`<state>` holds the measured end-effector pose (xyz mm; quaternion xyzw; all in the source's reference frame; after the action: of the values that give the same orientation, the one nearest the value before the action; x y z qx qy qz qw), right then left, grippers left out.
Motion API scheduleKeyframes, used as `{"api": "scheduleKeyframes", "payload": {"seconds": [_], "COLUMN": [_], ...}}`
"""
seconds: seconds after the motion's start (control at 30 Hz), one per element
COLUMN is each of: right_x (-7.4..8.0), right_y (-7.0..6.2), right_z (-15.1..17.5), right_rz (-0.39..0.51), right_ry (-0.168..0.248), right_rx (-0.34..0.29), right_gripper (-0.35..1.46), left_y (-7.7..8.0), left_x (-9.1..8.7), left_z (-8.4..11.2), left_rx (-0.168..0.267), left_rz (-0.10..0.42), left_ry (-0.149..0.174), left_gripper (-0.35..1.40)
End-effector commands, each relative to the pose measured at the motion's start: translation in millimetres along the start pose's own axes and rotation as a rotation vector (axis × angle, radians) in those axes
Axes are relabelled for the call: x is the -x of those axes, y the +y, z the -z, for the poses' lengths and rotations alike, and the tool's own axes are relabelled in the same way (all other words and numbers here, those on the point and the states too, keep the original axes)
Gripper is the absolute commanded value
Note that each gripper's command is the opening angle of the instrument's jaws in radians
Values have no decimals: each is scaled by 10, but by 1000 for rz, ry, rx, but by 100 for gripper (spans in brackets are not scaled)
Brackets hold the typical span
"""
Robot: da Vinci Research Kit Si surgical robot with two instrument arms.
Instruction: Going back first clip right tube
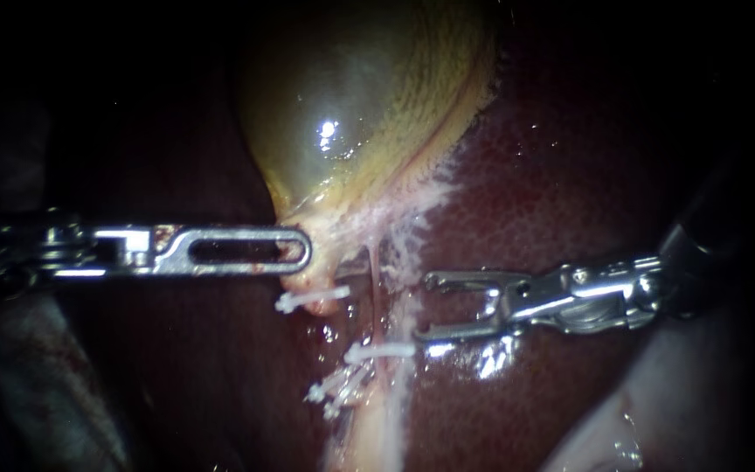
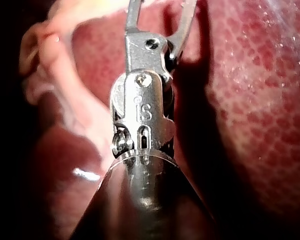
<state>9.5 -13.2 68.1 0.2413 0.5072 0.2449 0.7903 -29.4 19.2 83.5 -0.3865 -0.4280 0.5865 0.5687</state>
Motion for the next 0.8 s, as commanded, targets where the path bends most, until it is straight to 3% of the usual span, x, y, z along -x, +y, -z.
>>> {"api": "scheduleKeyframes", "payload": {"seconds": [0.03,0.53,0.8], "right_x": [-1,-1,-1], "right_y": [0,0,0], "right_z": [3,17,17], "right_rz": [2,18,24], "right_ry": [1,1,1], "right_rx": [3,7,8], "right_gripper": [51,51,51], "left_y": [-1,-16,-37], "left_x": [0,-3,-3], "left_z": [-1,-11,-39], "left_rx": [0,-1,-8], "left_rz": [0,-5,-15], "left_ry": [0,3,14], "left_gripper": [-35,-35,-35]}}
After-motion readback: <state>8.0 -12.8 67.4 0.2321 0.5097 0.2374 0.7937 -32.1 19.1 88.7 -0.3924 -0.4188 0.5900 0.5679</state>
